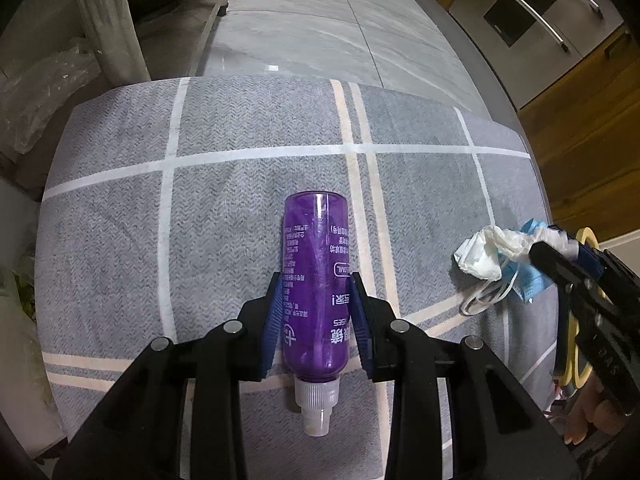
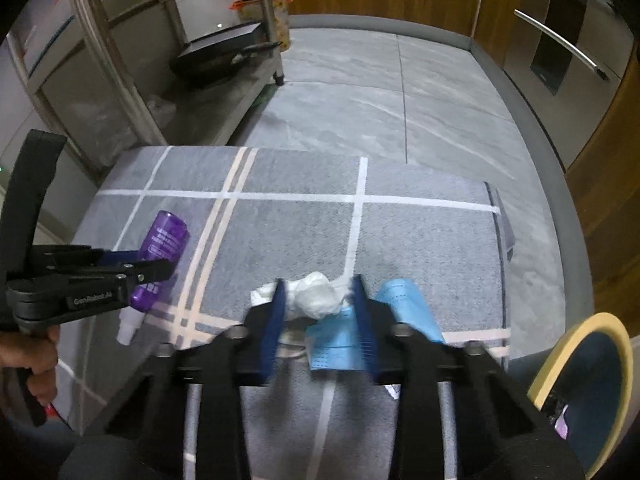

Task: Collect trash
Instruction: 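Hold the purple bottle with the left tool while the right tool grasps the white tissue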

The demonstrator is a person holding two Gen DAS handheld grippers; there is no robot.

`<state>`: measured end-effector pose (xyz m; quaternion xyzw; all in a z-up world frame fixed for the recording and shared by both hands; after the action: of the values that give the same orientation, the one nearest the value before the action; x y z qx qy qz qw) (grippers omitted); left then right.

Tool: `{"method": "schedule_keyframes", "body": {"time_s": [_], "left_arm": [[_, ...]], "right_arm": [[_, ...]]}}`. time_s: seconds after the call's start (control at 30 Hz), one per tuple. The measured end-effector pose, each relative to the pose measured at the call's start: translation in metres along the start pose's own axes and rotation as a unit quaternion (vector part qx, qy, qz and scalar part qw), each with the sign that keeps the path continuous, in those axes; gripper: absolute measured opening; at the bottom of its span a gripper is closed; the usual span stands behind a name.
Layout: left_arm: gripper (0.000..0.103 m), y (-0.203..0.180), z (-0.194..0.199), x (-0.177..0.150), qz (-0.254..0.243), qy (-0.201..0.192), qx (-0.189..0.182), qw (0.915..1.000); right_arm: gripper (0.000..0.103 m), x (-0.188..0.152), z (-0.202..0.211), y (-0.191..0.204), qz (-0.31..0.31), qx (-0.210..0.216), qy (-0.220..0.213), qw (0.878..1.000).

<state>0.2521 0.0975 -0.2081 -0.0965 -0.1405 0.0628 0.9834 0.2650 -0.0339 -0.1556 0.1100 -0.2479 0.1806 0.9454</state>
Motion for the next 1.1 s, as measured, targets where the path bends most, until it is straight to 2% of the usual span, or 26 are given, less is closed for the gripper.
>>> {"method": "schedule_keyframes", "body": {"time_s": [0.1,0.23,0.57,0.77,0.97,1.1], "left_arm": [[0.032,-0.002,-0.002,-0.001,0.0,0.001,0.0,1.0],[0.032,0.0,-0.001,-0.005,0.0,0.001,-0.001,1.0],[0.031,0.003,0.008,-0.02,0.017,-0.005,-0.008,0.9998],[0.031,-0.003,0.028,-0.03,0.014,-0.017,-0.017,0.9996],[0.031,-0.018,0.052,-0.038,0.02,-0.03,-0.039,0.9986],[0.031,-0.041,0.064,-0.046,0.011,-0.034,-0.053,0.998]], "right_arm": [[0.016,0.006,0.01,0.001,-0.01,0.016,-0.018,1.0],[0.014,0.017,0.029,0.003,-0.029,0.041,-0.041,0.998],[0.011,0.025,0.068,-0.001,-0.062,0.086,-0.075,0.992],[0.011,0.027,0.1,-0.011,-0.078,0.101,-0.108,0.986],[0.011,0.025,0.127,-0.028,-0.098,0.114,-0.131,0.98],[0.011,0.017,0.143,-0.041,-0.107,0.115,-0.137,0.978]]}}
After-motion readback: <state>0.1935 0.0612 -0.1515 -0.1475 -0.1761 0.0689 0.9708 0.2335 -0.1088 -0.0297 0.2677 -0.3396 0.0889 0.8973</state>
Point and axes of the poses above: each gripper's, at about its wrist camera, not at the fingertips, and z roughly against the way its jaws point, y to its left, x to its top, the point moved 8 cm from there along -z, roughly the way its jaws point, and after that the axes turned 4 degrees about -z, right-handed, at the moved point
